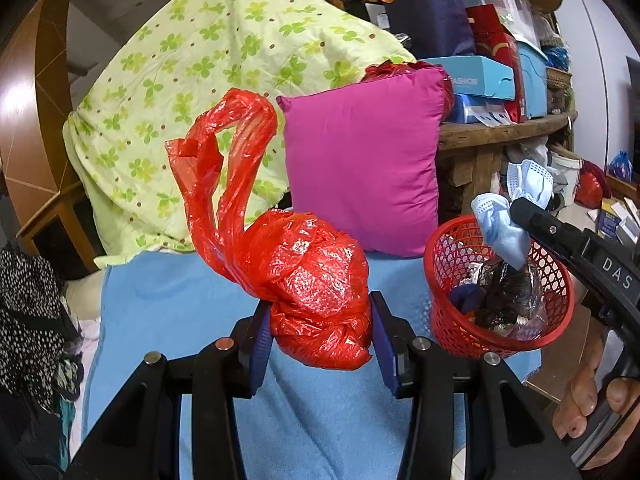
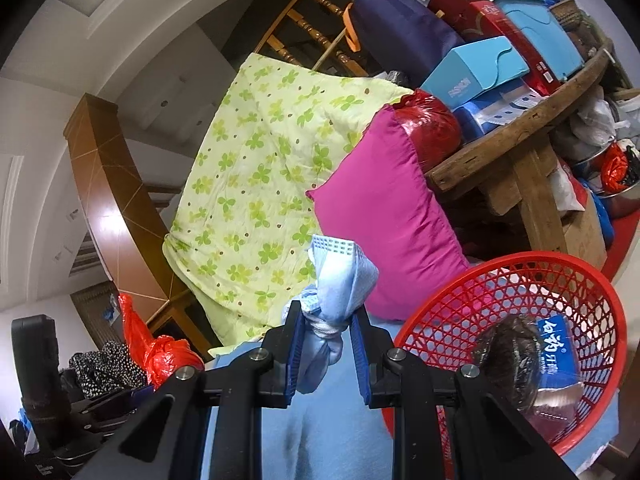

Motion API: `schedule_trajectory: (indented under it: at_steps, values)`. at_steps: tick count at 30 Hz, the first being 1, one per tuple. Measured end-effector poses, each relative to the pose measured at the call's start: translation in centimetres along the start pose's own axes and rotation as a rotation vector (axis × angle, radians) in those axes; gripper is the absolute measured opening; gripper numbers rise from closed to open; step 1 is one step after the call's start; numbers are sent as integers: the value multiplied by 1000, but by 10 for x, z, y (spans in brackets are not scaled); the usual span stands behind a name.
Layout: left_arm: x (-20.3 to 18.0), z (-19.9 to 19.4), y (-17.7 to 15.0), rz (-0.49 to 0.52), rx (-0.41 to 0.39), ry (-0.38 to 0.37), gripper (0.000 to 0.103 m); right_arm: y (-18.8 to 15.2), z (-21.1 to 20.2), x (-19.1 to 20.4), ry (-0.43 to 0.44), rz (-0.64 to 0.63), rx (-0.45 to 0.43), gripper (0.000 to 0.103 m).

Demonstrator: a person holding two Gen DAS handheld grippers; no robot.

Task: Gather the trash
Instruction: 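Carry the red bag and blue tissue toward the red basket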

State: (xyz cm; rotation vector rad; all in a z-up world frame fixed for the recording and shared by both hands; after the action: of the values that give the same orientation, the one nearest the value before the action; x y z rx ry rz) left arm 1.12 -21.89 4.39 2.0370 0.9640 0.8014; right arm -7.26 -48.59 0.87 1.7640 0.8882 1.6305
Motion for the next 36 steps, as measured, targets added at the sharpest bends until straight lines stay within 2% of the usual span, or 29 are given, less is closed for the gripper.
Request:
schedule_trajectory:
  at_steps: [36]
  values:
    - [-55,8,15,115,-25,-24,48,13,-40,-47,-55,86,-63,25]
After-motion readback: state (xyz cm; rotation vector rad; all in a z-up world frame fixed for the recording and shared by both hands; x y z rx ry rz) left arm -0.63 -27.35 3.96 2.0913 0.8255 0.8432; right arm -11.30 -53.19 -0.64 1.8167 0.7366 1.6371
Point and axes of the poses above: each gripper's, at about its wrist camera, not at the fingertips, and z roughly the way its jaws point, x to its left, y to its top, the point moved 1 cm from there along z, roughly the way its jaws point, and after that the axes turned 3 degrees about x, right-handed, at the moved point
